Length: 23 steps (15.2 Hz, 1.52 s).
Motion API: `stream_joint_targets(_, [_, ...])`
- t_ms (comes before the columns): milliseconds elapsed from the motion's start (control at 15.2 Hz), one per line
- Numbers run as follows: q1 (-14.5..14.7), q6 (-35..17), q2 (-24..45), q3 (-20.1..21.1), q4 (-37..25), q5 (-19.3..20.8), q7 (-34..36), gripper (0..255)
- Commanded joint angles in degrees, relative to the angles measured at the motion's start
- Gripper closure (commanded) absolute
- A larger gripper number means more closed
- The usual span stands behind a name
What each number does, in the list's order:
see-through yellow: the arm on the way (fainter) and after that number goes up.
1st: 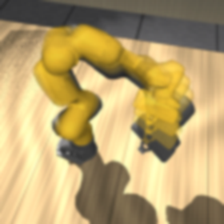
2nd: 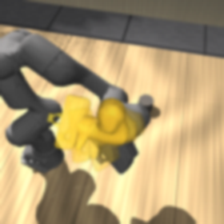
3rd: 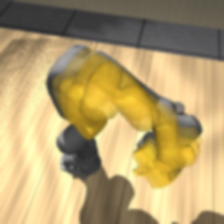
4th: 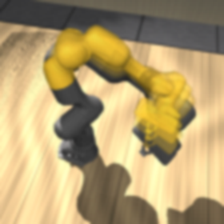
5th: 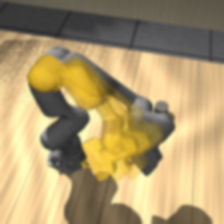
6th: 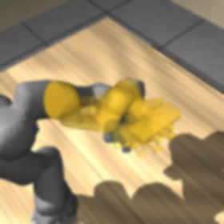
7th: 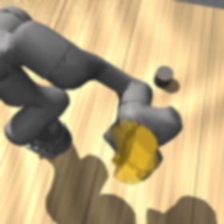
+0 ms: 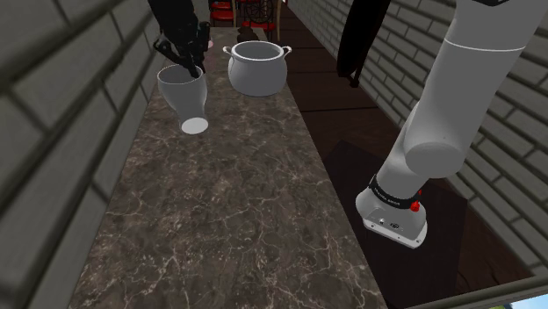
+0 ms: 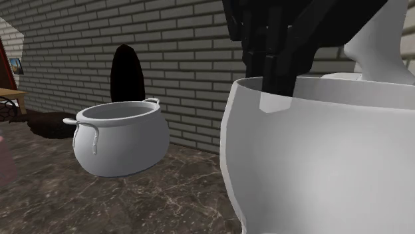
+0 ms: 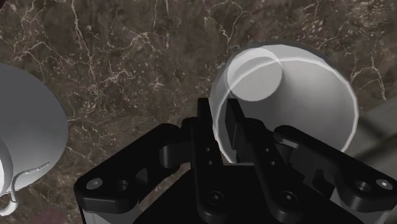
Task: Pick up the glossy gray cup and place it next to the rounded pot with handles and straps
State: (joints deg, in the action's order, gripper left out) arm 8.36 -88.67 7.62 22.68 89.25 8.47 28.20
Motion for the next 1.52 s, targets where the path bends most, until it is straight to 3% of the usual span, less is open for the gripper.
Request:
stream_joint_targets(0, [0.15, 1.75, 0.48, 0.06, -2.19, 0.17, -0.05, 255])
stream_joint_targets(1188, [2.84, 18.63, 6.87, 0.74, -24.94, 3.03, -0.29, 255])
stream_joint_targets(1254, [2.87, 18.70, 6.91, 0.73, -25.05, 3.05, -0.29, 255])
stream_joint_targets(1452, [-0.72, 16.83, 3.59, -0.81, -20.64, 1.96, -4.65, 255])
